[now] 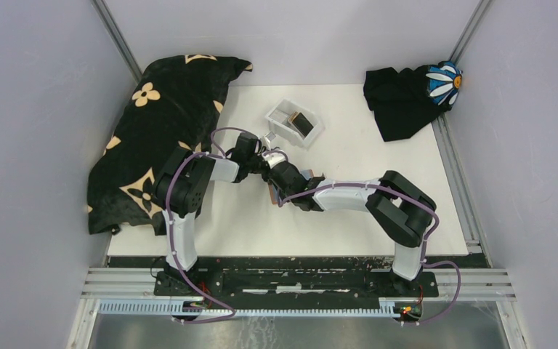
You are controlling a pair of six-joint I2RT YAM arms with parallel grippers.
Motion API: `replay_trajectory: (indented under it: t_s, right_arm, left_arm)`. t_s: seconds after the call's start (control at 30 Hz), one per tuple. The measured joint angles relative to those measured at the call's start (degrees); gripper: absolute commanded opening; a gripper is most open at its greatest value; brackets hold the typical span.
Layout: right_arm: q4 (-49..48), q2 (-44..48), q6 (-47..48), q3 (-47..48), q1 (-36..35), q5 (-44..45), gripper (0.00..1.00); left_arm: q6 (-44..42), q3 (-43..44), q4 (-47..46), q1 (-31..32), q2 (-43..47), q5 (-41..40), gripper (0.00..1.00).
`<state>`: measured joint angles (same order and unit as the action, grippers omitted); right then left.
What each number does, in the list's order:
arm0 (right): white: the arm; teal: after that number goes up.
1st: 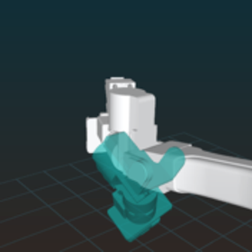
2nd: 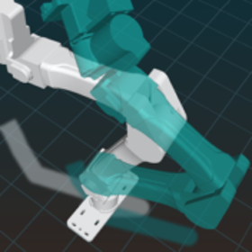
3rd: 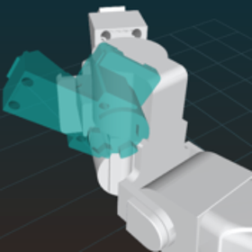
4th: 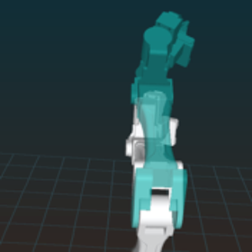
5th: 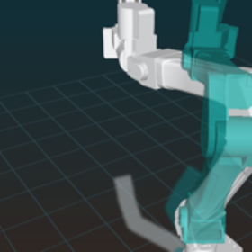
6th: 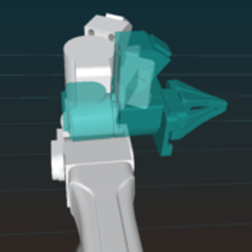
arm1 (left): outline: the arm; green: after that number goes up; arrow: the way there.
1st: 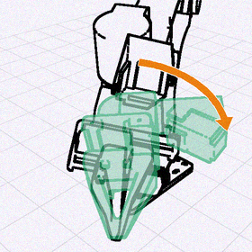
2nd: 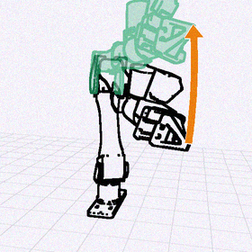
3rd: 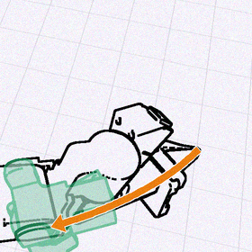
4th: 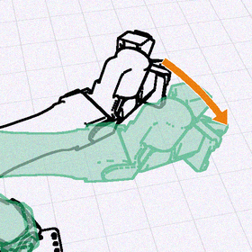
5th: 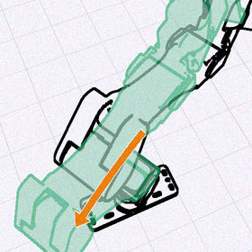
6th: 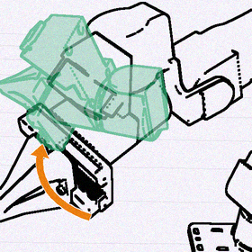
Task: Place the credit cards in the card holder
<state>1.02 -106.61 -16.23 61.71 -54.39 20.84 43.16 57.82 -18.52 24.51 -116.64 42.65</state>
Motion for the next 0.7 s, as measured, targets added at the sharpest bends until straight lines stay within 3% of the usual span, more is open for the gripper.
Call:
replay_trajectory:
  t_s: [0.7]
  right_arm:
    - [-0.1,-1.4,3.3,0.7,0.0,8.8,0.01]
  left_arm:
    - [0.3,0.0,-0.3,0.0,-0.1,0.1,0.52]
